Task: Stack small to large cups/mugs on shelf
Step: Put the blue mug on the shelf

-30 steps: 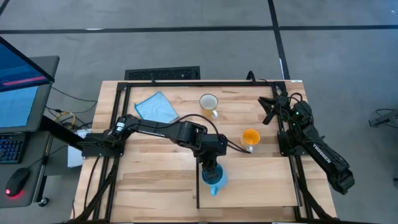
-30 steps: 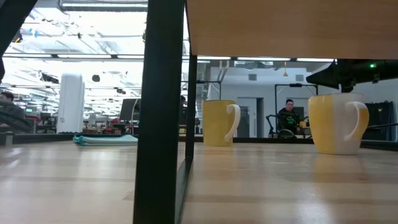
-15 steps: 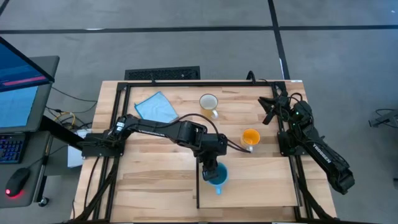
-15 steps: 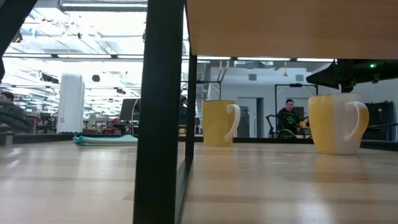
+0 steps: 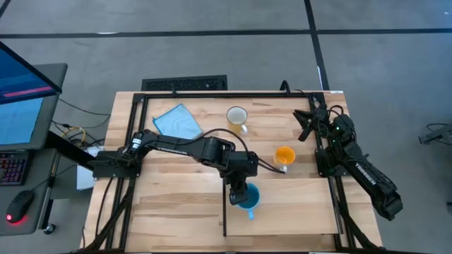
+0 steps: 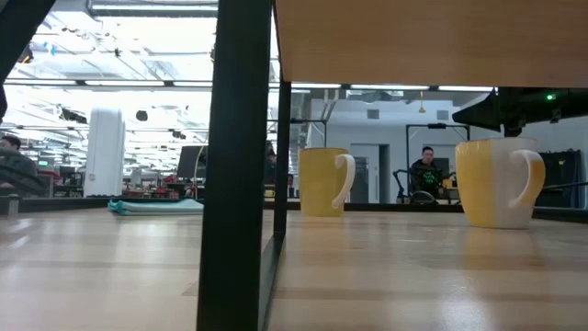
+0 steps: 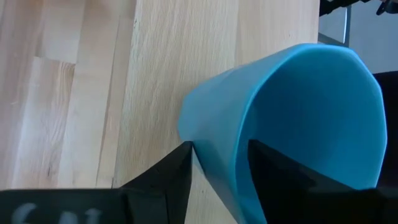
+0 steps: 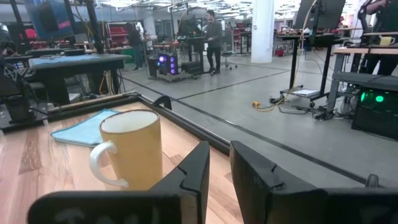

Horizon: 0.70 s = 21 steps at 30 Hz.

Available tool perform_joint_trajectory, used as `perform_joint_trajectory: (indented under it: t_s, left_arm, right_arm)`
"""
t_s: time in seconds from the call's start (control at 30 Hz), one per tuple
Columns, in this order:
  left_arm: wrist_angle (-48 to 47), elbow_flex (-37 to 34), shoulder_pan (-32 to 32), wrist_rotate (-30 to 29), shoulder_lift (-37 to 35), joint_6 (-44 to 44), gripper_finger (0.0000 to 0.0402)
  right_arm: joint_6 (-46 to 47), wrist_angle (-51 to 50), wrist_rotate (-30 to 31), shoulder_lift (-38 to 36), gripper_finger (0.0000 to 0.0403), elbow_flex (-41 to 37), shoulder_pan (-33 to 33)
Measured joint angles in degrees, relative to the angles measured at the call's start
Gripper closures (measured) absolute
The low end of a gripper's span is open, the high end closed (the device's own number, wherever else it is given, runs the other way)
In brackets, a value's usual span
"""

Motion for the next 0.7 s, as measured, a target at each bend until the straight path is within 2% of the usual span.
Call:
perform_joint_trajectory:
  t_s: [0.43,0.7]
  left_arm:
    - [0.0,0.0,0.0,0.1,0.0,0.6,0.0255]
    - [-0.1,0.0,0.7,2.3,0.0,1.4,0.0255]
  right_arm:
    - [0.0,0.0,0.0,0.0,0.0317,0.0,0.0]
    - [0.0,0.0,0.0,0.0,0.0317,0.0,0.0]
